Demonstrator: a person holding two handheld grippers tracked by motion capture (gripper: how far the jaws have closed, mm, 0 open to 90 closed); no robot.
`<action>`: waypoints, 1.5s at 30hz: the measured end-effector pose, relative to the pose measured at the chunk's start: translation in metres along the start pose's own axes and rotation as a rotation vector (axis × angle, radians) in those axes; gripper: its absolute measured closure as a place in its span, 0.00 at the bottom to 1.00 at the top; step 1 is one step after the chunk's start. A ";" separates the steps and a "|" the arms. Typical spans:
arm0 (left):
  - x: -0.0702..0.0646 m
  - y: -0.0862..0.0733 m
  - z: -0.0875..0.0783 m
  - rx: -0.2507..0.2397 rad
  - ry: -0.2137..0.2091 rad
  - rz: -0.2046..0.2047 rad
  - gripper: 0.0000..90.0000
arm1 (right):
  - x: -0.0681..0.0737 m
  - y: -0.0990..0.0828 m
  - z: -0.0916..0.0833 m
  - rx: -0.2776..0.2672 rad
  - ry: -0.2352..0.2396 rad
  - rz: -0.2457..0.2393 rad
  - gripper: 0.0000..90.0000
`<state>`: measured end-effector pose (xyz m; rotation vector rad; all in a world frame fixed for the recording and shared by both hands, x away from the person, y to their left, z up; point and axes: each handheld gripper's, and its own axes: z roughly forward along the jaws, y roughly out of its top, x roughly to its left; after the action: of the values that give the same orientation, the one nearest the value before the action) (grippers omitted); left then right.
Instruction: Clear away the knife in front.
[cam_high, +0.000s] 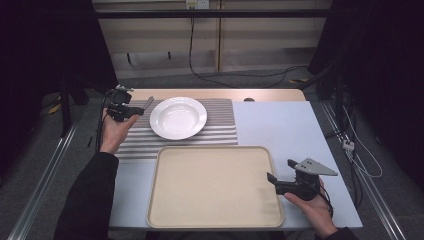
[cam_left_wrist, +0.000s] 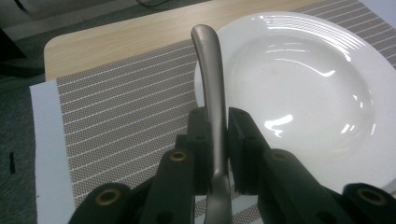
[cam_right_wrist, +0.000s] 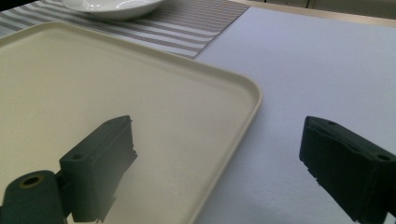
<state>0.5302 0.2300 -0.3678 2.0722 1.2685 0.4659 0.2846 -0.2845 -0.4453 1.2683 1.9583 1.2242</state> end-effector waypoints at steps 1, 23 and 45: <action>-0.002 -0.001 -0.001 -0.003 0.002 0.007 0.89 | 0.000 0.000 0.000 -0.001 -0.001 0.002 0.11; -0.056 -0.018 -0.023 -0.056 -0.095 0.096 0.89 | 0.001 0.001 0.002 0.003 0.002 -0.006 0.11; -0.110 -0.043 -0.037 -0.062 -0.152 0.160 0.89 | 0.002 0.001 0.004 0.007 0.009 -0.007 0.11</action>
<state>0.4293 0.1592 -0.3669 2.1225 0.9935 0.4053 0.2874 -0.2813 -0.4461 1.2601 1.9742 1.2225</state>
